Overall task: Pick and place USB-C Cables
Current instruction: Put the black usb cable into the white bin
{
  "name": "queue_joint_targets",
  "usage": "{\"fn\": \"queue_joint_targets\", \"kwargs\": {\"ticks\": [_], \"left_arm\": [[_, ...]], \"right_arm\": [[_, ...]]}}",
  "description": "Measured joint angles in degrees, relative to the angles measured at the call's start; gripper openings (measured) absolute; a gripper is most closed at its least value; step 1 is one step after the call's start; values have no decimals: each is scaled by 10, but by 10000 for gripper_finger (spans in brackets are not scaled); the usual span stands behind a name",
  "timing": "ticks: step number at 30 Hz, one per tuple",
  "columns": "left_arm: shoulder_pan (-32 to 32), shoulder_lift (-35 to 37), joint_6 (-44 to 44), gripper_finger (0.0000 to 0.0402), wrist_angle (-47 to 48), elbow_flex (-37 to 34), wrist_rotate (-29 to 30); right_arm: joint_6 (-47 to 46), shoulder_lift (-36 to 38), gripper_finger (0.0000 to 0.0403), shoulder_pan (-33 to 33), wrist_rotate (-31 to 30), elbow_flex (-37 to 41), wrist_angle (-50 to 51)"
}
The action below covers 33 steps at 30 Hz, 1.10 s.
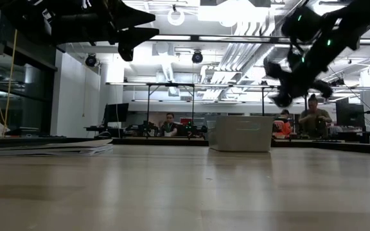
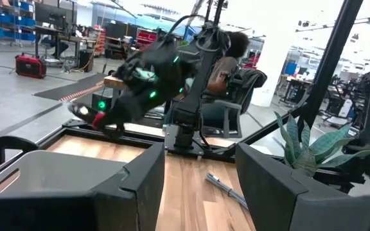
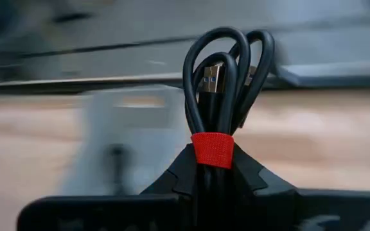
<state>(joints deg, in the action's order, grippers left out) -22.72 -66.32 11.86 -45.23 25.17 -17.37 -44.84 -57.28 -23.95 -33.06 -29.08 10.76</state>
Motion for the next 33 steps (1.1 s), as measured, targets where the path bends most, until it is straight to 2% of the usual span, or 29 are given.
{"fn": "queue_joint_targets", "kwargs": {"ticks": [4, 9, 15, 22, 29, 31, 33], "left_arm": [[0, 0, 0, 170, 0, 0, 0], [0, 0, 1, 170, -2, 0, 0], [0, 0, 0, 170, -4, 0, 0], [0, 0, -14, 170, -9, 0, 0], [5, 0, -18, 170, -8, 0, 0], [7, 0, -31, 170, -8, 0, 0], [8, 0, -39, 170, -8, 0, 0]], "right_arm": [[125, 36, 29, 31, 61, 0, -104], [268, 37, 29, 69, 146, 0, -237], [348, 12, 30, 102, 218, -1, -346], [420, -23, 30, 136, 222, -1, -403], [423, -23, 30, 126, 223, -1, -415], [420, -27, 30, 121, 203, -1, -407], [405, -37, 30, 119, 145, -1, -379]]}}
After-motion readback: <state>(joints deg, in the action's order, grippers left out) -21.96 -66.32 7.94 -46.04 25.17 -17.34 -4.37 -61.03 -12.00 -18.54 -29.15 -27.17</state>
